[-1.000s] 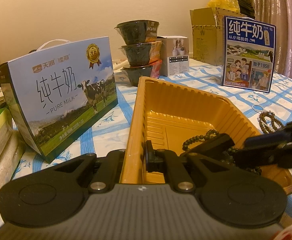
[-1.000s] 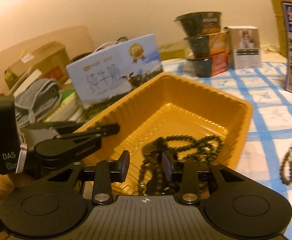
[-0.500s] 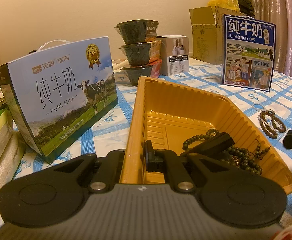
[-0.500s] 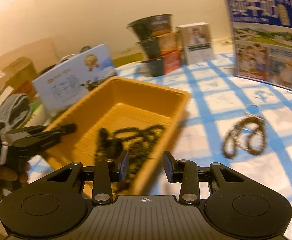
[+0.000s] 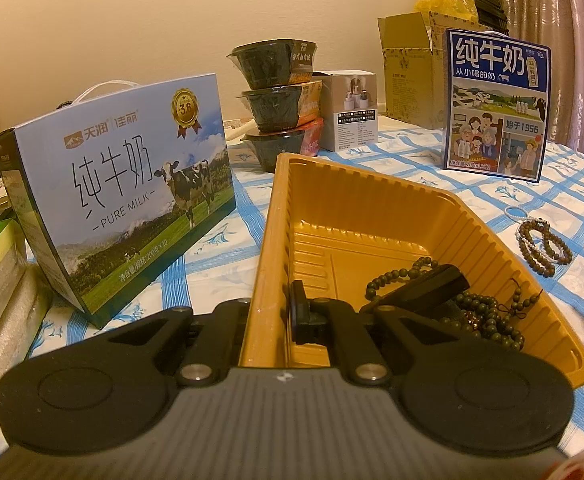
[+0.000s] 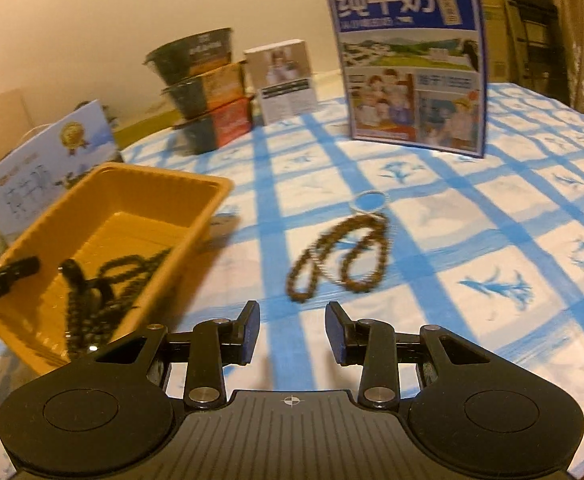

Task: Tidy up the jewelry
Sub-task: 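Move the right tool to the white pearl strand and close on it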

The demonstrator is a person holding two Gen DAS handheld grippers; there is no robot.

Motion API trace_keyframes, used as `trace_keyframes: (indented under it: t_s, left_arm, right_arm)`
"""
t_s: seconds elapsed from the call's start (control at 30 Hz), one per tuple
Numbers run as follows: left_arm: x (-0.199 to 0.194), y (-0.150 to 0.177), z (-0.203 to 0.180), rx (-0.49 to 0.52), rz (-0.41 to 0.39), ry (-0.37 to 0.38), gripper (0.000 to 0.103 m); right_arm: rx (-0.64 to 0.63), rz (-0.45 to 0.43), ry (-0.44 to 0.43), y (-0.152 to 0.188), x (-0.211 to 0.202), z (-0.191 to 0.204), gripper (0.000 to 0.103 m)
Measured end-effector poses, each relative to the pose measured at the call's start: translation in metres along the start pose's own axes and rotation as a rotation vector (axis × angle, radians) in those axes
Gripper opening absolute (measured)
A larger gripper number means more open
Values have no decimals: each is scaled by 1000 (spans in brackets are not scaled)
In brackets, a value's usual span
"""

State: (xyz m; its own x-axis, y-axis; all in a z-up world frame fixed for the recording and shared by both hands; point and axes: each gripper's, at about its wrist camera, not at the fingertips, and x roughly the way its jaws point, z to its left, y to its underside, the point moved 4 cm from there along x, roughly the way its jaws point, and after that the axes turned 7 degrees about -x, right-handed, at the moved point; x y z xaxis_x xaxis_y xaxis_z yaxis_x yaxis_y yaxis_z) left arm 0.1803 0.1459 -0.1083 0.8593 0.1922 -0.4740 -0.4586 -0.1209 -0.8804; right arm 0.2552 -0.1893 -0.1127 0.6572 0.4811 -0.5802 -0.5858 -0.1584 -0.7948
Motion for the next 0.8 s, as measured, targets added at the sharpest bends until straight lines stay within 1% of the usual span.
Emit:
trace_keyframes:
  t_s: [0.27, 0.8]
  left_arm:
    - [0, 0, 0, 2, 0, 0, 6]
    - [0, 0, 0, 3, 1, 0, 6]
  right_arm:
    - [6, 7, 27, 2, 0, -10, 38]
    - [-29, 16, 23, -3, 18, -7, 37]
